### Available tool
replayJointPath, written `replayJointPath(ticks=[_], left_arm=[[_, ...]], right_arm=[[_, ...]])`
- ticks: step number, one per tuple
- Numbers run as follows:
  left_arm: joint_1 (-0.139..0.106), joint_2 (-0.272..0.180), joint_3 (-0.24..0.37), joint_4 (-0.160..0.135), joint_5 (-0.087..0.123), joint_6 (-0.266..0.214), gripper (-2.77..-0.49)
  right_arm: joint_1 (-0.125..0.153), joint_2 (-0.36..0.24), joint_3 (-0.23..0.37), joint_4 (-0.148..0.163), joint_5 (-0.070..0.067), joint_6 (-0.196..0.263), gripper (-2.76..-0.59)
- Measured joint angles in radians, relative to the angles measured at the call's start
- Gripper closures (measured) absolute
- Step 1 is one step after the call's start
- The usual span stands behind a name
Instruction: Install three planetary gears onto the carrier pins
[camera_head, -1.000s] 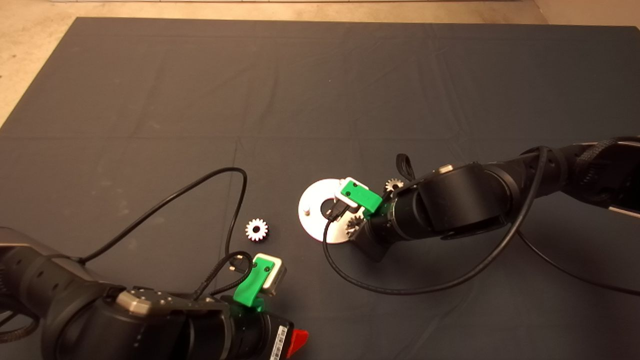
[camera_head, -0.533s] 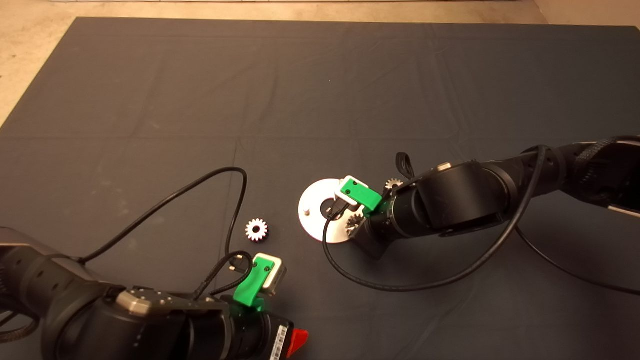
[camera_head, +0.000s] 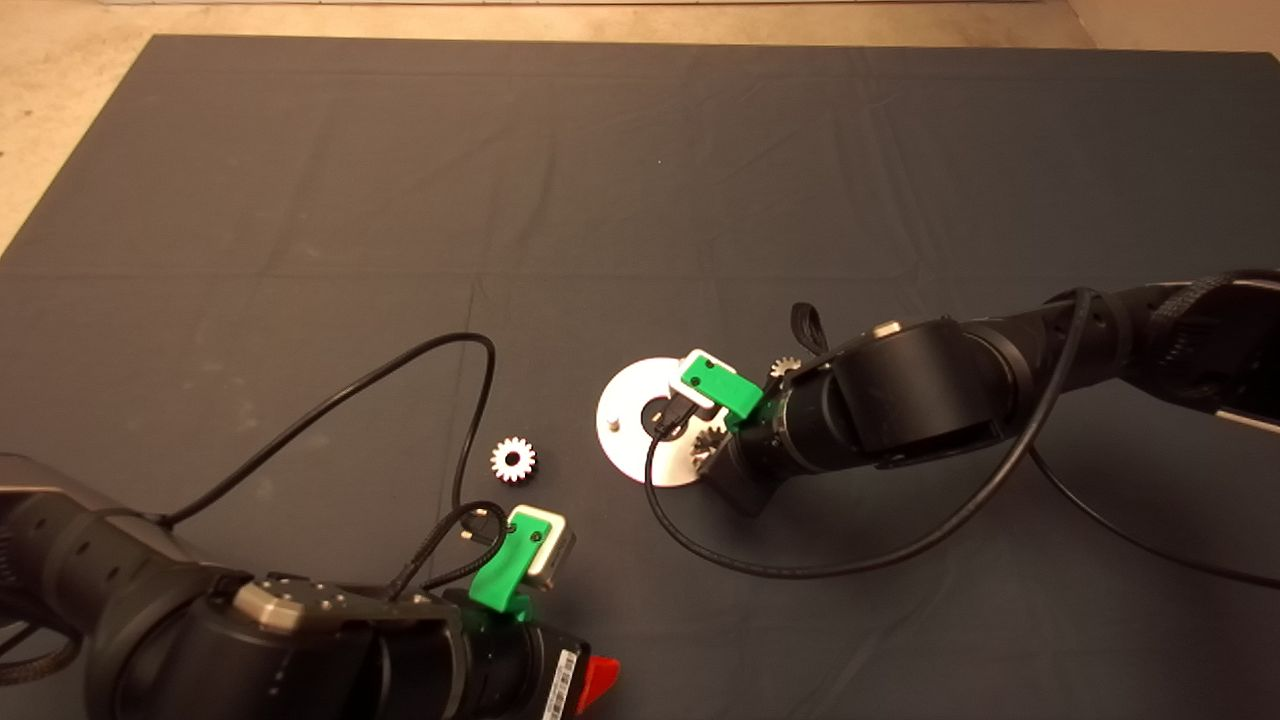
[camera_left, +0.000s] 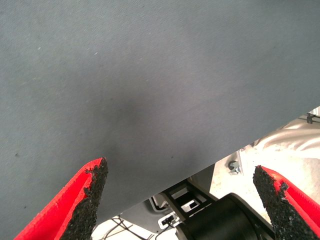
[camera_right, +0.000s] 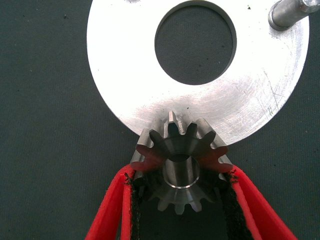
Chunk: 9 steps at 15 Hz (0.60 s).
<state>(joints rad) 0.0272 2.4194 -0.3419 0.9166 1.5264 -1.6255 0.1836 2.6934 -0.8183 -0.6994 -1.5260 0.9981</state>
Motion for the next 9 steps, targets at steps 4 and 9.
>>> replayJointPath(ticks=[4,9], left_arm=[[0.0,0.011,0.0,0.014,0.0,0.0,-2.07],[0.0,0.013,0.0,0.017,0.0,0.0,-2.07]], right_arm=[[0.002,0.0,-0.004,0.0,0.004,0.0,-0.88],[0.006,0.0,-0.008,0.0,0.006,0.0,-0.89]])
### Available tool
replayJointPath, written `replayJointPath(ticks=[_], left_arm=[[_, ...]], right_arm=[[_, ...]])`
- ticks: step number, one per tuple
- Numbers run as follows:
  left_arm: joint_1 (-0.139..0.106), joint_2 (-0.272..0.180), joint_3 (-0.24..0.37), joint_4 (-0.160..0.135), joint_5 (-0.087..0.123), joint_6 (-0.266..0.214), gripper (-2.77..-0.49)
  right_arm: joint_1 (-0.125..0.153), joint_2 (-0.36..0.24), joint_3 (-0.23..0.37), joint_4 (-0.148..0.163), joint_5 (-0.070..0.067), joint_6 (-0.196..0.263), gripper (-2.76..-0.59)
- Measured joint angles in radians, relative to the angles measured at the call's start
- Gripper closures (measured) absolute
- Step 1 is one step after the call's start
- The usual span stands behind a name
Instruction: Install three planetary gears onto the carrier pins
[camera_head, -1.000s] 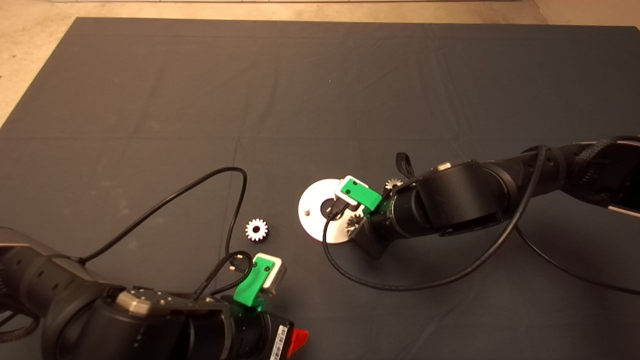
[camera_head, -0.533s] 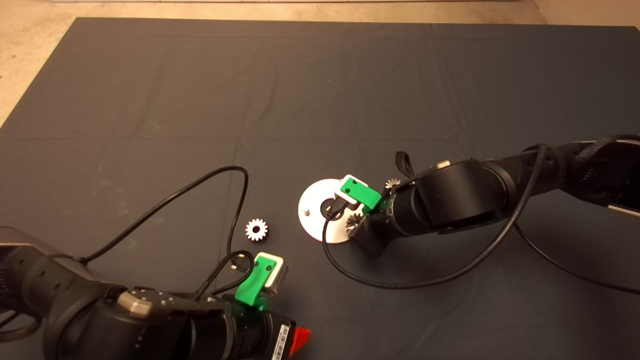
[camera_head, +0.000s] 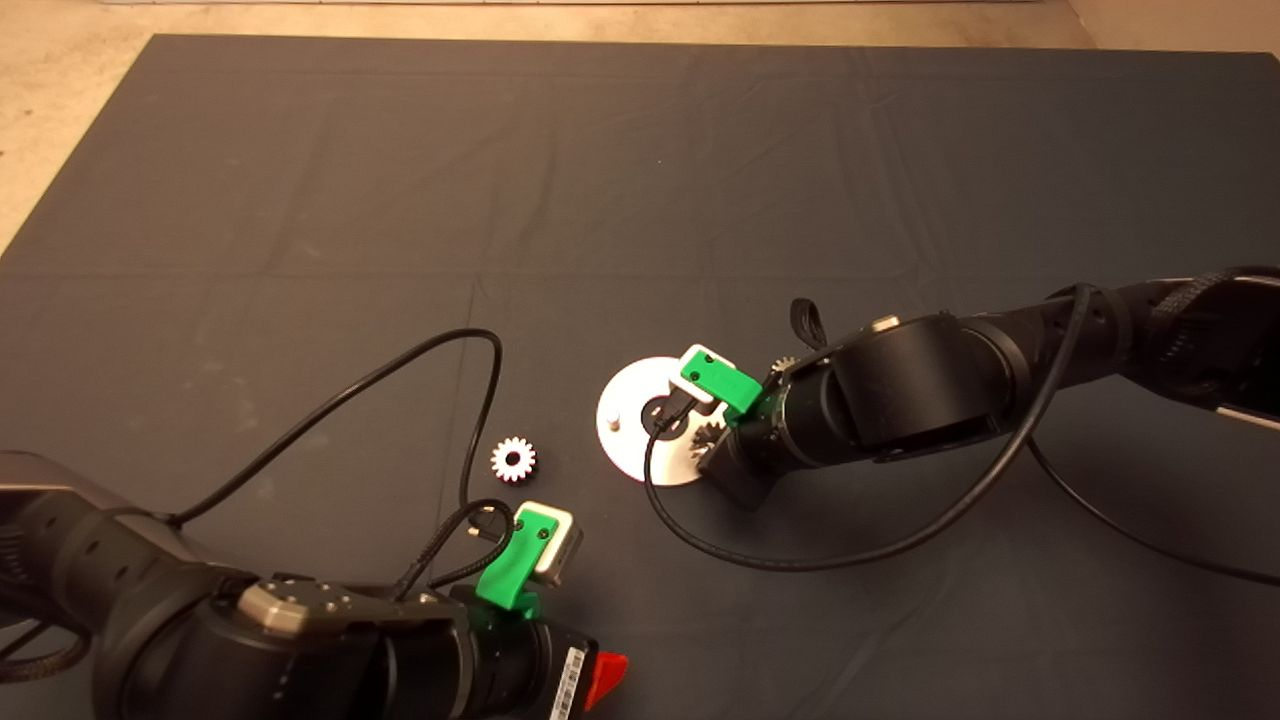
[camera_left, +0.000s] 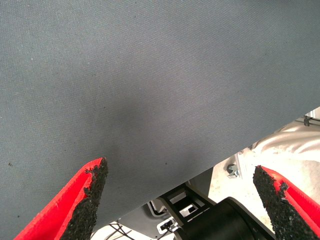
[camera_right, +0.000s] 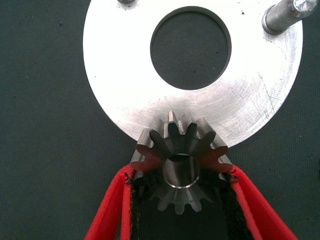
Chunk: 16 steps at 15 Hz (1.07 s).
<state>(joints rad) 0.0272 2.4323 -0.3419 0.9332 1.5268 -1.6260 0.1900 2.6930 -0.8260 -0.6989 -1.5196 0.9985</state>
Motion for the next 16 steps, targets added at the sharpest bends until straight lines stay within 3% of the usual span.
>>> replayJointPath(ticks=[16], left_arm=[[0.0,0.0,0.0,0.007,0.0,0.0,-2.07]], right_arm=[[0.007,0.004,-0.007,-0.001,-0.014,0.0,-0.88]])
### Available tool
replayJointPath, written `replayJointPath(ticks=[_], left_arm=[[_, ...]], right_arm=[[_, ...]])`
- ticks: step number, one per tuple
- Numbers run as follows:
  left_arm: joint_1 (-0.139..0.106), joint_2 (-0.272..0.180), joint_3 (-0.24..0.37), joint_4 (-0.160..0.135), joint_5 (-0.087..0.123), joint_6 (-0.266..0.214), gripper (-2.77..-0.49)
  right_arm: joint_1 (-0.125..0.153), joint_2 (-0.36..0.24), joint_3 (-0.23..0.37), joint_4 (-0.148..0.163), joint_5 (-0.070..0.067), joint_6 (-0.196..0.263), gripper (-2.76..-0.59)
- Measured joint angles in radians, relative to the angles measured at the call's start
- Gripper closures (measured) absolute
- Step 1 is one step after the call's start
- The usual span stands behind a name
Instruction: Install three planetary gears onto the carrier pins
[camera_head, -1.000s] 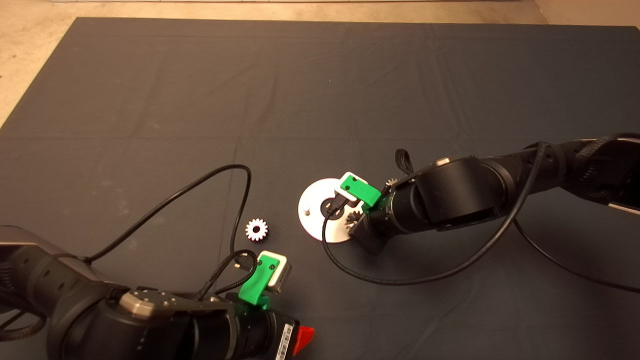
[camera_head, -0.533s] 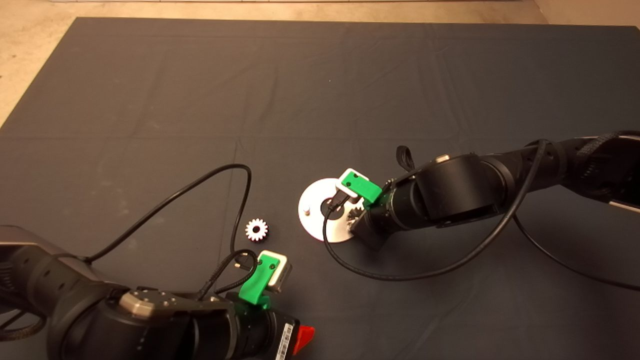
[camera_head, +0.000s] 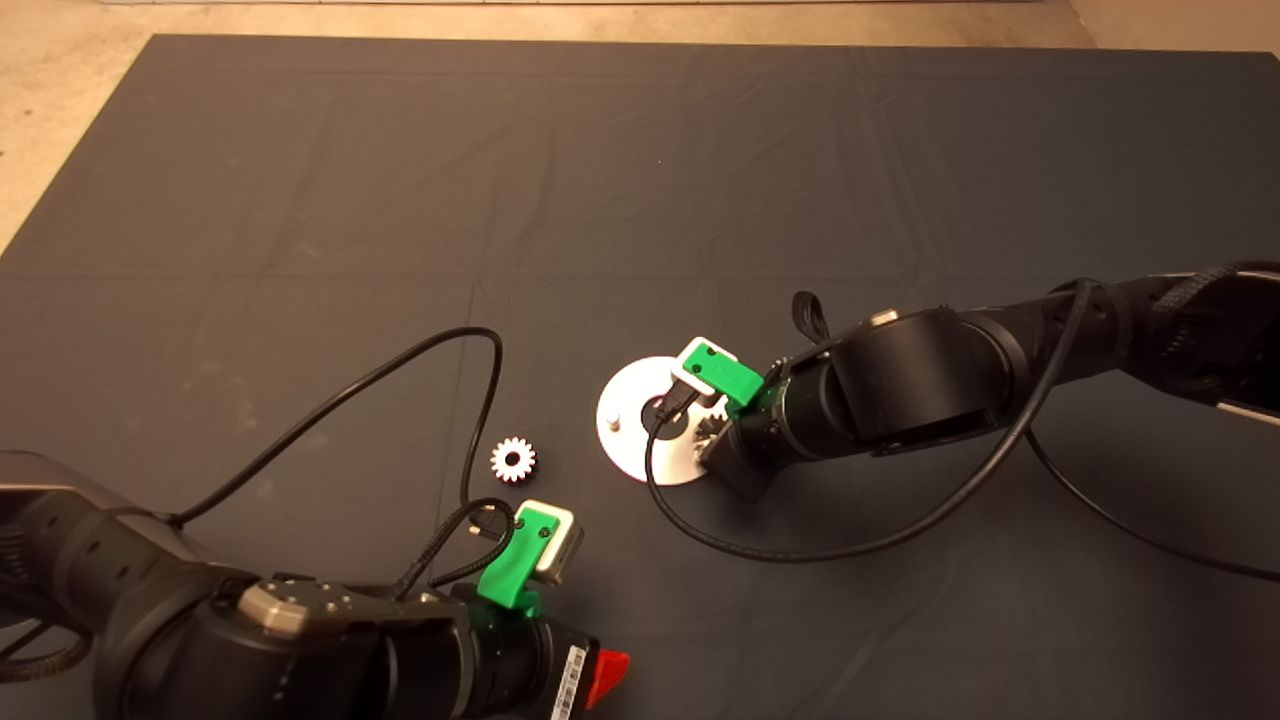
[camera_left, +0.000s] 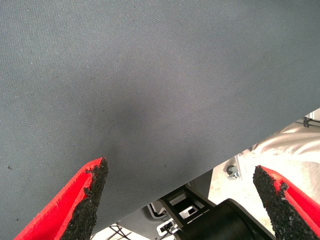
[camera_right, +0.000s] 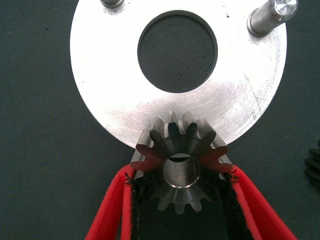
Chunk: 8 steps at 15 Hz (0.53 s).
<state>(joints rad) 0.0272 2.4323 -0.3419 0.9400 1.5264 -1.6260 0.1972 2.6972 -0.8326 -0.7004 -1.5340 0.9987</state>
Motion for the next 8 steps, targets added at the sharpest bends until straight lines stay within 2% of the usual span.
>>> replayJointPath(ticks=[8], left_arm=[[0.0,-0.003,0.0,0.0,0.0,0.0,-2.07]], right_arm=[[0.0,0.007,0.0,0.0,-0.001,0.0,-0.88]])
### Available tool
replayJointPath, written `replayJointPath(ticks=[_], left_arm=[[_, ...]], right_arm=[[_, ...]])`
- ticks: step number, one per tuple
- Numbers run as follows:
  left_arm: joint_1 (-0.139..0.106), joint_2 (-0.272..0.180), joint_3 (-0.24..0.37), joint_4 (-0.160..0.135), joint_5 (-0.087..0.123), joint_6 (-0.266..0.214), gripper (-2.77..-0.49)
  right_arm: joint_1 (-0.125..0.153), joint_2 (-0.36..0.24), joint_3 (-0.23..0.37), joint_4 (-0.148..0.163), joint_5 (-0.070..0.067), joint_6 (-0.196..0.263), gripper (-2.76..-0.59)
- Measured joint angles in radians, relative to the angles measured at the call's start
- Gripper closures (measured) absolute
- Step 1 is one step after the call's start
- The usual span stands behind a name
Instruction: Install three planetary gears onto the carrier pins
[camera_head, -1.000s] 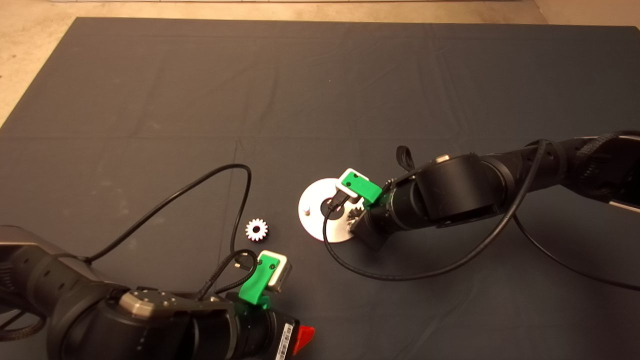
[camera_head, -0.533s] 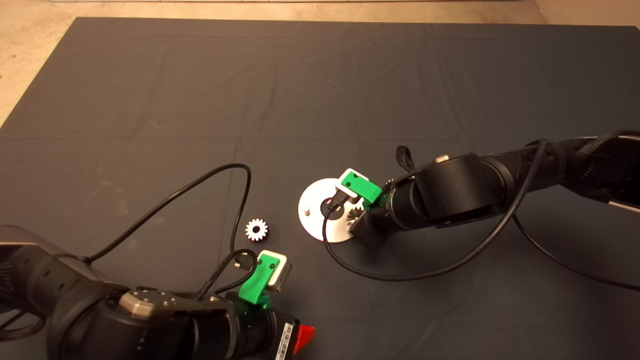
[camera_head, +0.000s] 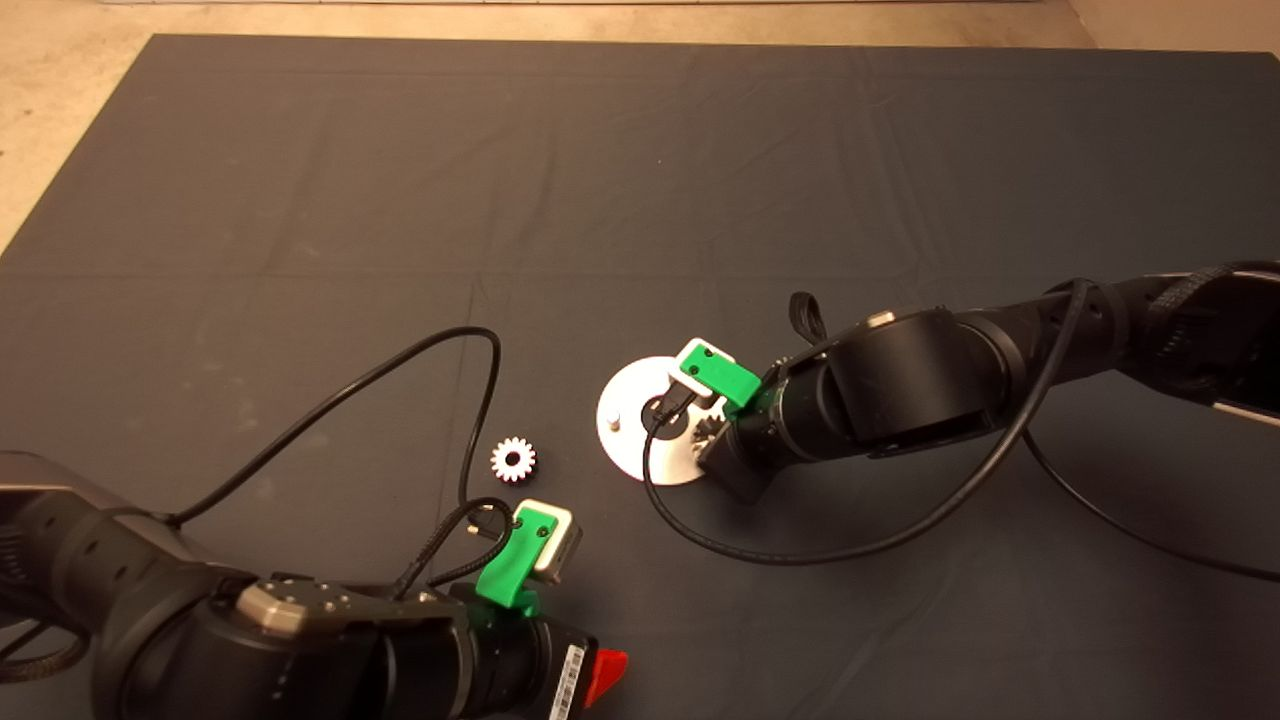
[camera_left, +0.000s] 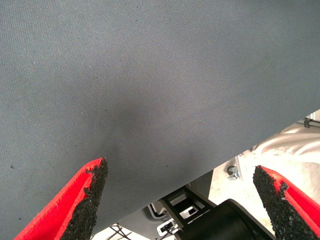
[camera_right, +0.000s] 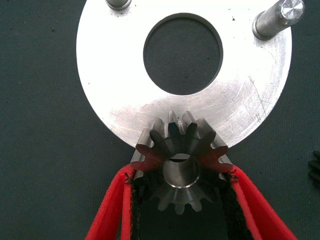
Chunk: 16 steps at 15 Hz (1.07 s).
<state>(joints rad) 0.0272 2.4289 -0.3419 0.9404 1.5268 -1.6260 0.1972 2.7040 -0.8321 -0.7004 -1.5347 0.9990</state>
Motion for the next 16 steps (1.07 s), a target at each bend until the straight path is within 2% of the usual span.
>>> replayJointPath(ticks=[16], left_arm=[[0.0,-0.019,0.0,0.004,0.0,0.0,-2.07]], right_arm=[[0.0,0.017,0.005,0.0,0.0,0.0,-0.88]])
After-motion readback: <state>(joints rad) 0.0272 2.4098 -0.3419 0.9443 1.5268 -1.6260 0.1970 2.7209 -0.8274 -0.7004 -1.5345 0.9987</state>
